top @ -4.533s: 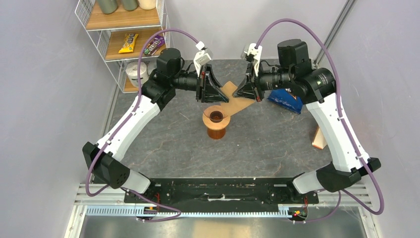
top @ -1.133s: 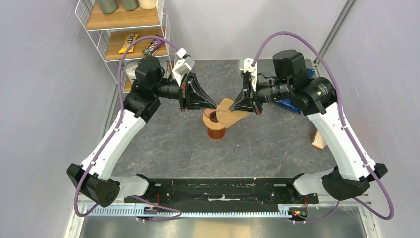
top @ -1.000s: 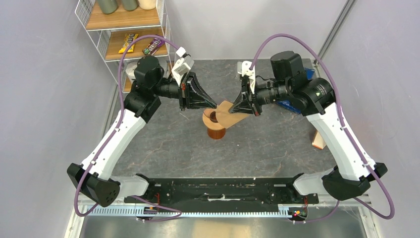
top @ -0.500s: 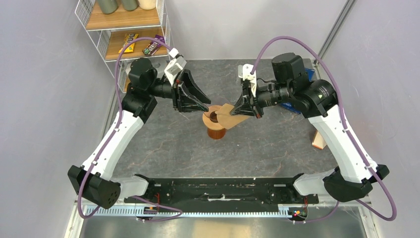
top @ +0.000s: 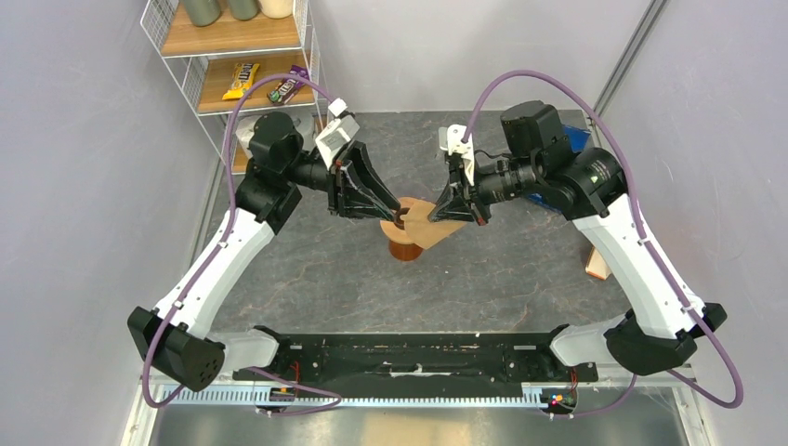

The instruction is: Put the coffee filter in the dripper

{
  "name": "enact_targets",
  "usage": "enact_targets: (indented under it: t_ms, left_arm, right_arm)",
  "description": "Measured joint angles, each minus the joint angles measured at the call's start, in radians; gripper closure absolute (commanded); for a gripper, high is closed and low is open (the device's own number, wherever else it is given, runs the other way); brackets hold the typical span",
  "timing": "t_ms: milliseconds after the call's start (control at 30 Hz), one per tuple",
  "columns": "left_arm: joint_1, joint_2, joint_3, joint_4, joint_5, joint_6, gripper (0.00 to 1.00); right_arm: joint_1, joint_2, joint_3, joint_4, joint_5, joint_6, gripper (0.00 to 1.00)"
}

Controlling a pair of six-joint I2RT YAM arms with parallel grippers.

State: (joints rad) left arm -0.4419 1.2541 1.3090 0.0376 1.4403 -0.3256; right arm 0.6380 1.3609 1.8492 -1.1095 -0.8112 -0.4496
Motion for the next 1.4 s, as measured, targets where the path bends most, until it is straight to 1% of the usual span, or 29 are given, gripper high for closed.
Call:
enact_targets:
  t_ms: [233, 367, 433, 600, 700, 800, 967, 1133, 1400]
  left_arm:
    - [-0.010, 0.000, -0.010, -0.010, -0.001, -0.008, 0.66]
    - [-0.010, 0.000, -0.010, -0.063, -0.012, 0.005, 0.69]
    - [-0.013, 0.000, -0.008, -0.114, -0.026, 0.037, 0.70]
    - [-0.035, 0.020, 0.070, -0.388, -0.077, 0.240, 0.78]
    - [-0.042, 0.023, 0.092, -0.475, -0.085, 0.315, 0.78]
    - [-0.043, 0.024, 0.094, -0.524, -0.086, 0.354, 0.79]
    - [-0.043, 0.024, 0.095, -0.564, -0.085, 0.390, 0.77]
    - [-0.043, 0.023, 0.097, -0.567, -0.085, 0.403, 0.70]
    - [-0.043, 0.010, 0.098, -0.555, -0.097, 0.405, 0.69]
  right_arm:
    - [0.003, 0.008, 0.006, -0.001, 0.002, 0.005, 1.00]
    - [0.008, 0.009, 0.007, -0.001, 0.003, 0.011, 1.00]
    - [0.011, 0.009, 0.007, -0.001, 0.004, 0.013, 1.00]
    - [0.015, 0.009, 0.007, -0.001, 0.005, 0.019, 1.00]
    - [0.018, 0.009, 0.007, -0.001, 0.006, 0.019, 1.00]
    - [0.019, 0.009, 0.007, -0.001, 0.008, 0.019, 1.00]
    - [0.021, 0.009, 0.007, -0.001, 0.009, 0.019, 1.00]
    - [0.021, 0.009, 0.007, -0.005, 0.016, 0.019, 1.00]
    - [0.021, 0.009, 0.006, -0.006, 0.020, 0.019, 1.00]
